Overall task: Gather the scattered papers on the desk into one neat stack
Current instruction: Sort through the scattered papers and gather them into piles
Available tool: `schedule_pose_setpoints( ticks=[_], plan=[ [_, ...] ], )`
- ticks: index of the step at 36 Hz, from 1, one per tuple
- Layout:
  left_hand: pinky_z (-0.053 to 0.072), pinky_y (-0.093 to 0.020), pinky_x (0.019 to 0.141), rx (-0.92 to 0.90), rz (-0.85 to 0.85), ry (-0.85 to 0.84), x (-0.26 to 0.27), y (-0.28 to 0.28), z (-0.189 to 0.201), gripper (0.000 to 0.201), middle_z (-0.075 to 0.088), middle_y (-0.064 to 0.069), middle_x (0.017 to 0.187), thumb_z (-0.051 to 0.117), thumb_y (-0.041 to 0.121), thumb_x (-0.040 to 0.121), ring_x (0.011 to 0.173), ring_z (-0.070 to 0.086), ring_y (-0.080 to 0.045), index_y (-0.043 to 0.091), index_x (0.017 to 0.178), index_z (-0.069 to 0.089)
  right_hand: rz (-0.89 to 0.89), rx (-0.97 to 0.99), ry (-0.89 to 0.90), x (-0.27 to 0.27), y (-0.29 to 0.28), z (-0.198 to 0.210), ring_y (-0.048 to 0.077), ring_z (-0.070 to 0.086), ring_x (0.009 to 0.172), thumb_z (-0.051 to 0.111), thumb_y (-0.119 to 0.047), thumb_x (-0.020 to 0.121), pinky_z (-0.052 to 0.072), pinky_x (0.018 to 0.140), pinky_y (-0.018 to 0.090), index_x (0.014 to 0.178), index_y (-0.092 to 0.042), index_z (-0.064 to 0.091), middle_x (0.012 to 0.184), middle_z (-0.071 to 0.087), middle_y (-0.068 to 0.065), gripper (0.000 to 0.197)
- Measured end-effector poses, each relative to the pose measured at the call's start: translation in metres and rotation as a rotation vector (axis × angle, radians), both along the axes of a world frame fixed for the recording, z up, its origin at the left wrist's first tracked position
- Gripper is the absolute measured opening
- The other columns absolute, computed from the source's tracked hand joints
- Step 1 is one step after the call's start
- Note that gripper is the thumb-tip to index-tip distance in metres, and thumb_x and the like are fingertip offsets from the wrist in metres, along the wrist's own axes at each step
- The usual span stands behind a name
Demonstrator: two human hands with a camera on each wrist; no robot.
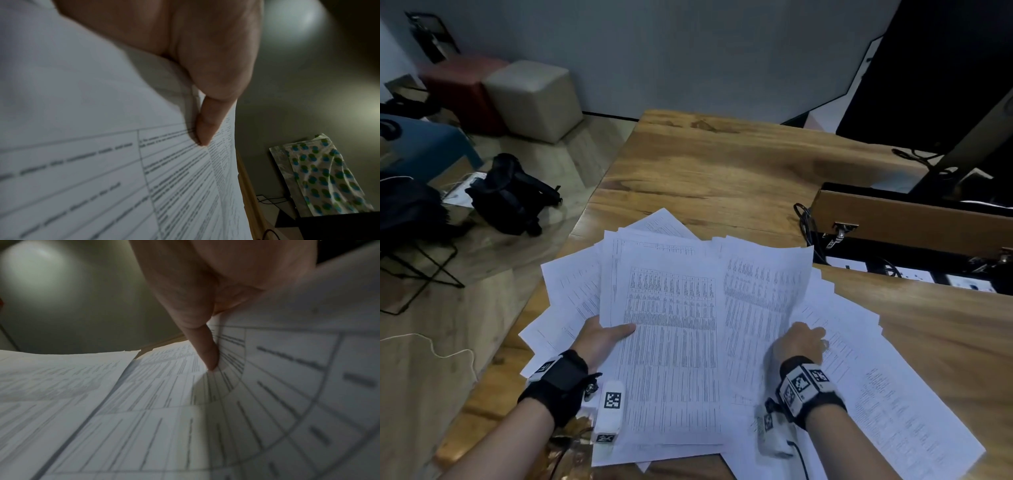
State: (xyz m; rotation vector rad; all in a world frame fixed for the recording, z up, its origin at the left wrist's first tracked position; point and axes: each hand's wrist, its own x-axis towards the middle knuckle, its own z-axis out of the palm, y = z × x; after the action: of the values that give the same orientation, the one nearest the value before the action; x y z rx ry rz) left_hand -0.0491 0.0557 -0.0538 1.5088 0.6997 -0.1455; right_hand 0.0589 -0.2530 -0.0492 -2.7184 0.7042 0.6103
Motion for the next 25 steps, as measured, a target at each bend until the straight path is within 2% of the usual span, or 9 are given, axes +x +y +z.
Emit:
schedule_pose_setpoints(
  ticks=[4,6,8,10,12,14,18,21,25],
  plan=[
    [0.05,-0.027,0.08,0.015,0.005,-0.001,0.001,-0.002,0.0,0.019,0.071,0.003,0.098,0.068,0.006,0.088,0.092,0.067,-0.014,0.018,0.102,0.067,-0.041,0.081,-0.051,0.0,0.003,-0.002,0.037,0.043,0.125,0.055,-0.005,0.091,0.041,0.101,0.048,0.129,-0.006,0.047,0.136,0.044,0.02,0.039],
    [0.05,-0.031,0.087,0.011,0.011,0.006,0.0,-0.001,-0.002,0.021,0.071,0.001,0.1,0.068,0.006,0.088,0.094,0.067,-0.015,0.016,0.107,0.065,-0.088,0.155,-0.077,0.001,0.0,-0.004,0.039,0.051,0.121,0.054,-0.004,0.09,0.045,0.1,0.05,0.138,-0.007,0.035,0.132,0.051,0.023,0.051],
    [0.048,-0.034,0.091,0.008,0.016,0.012,0.0,-0.001,-0.004,0.022,0.071,0.0,0.102,0.068,0.006,0.088,0.095,0.067,-0.018,0.017,0.107,0.065,-0.176,0.251,-0.107,0.002,-0.004,-0.006,0.037,0.059,0.11,0.055,-0.001,0.089,0.05,0.091,0.043,0.139,-0.006,0.031,0.121,0.058,0.022,0.056],
    [0.048,-0.035,0.092,0.008,0.025,0.015,-0.001,-0.001,-0.006,0.022,0.071,-0.001,0.102,0.068,0.005,0.088,0.096,0.067,-0.021,0.017,0.105,0.066,-0.239,0.318,-0.125,0.002,-0.009,-0.004,0.031,0.062,0.099,0.056,0.001,0.086,0.047,0.079,0.032,0.127,-0.002,0.045,0.112,0.06,0.017,0.043],
    [0.048,-0.034,0.092,0.017,0.028,0.021,-0.001,0.001,-0.008,0.023,0.071,-0.002,0.103,0.068,0.005,0.088,0.097,0.067,-0.021,0.015,0.108,0.066,-0.256,0.393,-0.161,0.001,-0.013,0.001,0.031,0.065,0.09,0.06,0.001,0.081,0.048,0.068,0.028,0.097,-0.001,0.059,0.107,0.068,0.017,0.017],
    [0.049,-0.035,0.092,0.029,0.032,0.036,-0.001,0.002,-0.01,0.023,0.072,-0.004,0.104,0.068,0.005,0.088,0.098,0.068,-0.024,0.012,0.11,0.067,-0.24,0.506,-0.236,-0.004,-0.015,0.013,0.029,0.066,0.076,0.06,-0.001,0.079,0.049,0.061,0.025,0.081,-0.004,0.062,0.093,0.072,0.017,0.004],
    [0.049,-0.03,0.086,0.059,0.037,0.055,-0.002,0.006,-0.012,0.023,0.071,-0.002,0.101,0.067,0.006,0.089,0.093,0.067,-0.02,0.011,0.112,0.065,-0.135,0.682,-0.352,-0.014,-0.018,0.044,0.027,0.068,0.077,0.056,-0.008,0.086,0.06,0.065,0.036,0.086,-0.015,0.065,0.087,0.071,0.009,0.012],
    [0.05,-0.034,0.089,0.091,0.042,0.085,-0.002,0.009,-0.015,0.024,0.071,-0.008,0.105,0.066,0.006,0.089,0.097,0.067,-0.027,0.007,0.113,0.066,-0.066,0.69,-0.395,-0.015,-0.026,0.065,0.025,0.068,0.075,0.052,-0.01,0.09,0.056,0.059,0.031,0.09,-0.017,0.067,0.085,0.07,0.005,0.016],
    [0.051,-0.039,0.093,0.089,0.066,0.109,-0.002,0.011,-0.016,0.023,0.072,-0.013,0.107,0.065,0.002,0.088,0.099,0.068,-0.031,0.005,0.111,0.067,0.041,0.651,-0.37,-0.008,-0.037,0.098,0.026,0.065,0.072,0.057,-0.018,0.092,0.059,0.064,0.045,0.091,-0.011,0.066,0.078,0.068,0.005,0.012]
  ],
)
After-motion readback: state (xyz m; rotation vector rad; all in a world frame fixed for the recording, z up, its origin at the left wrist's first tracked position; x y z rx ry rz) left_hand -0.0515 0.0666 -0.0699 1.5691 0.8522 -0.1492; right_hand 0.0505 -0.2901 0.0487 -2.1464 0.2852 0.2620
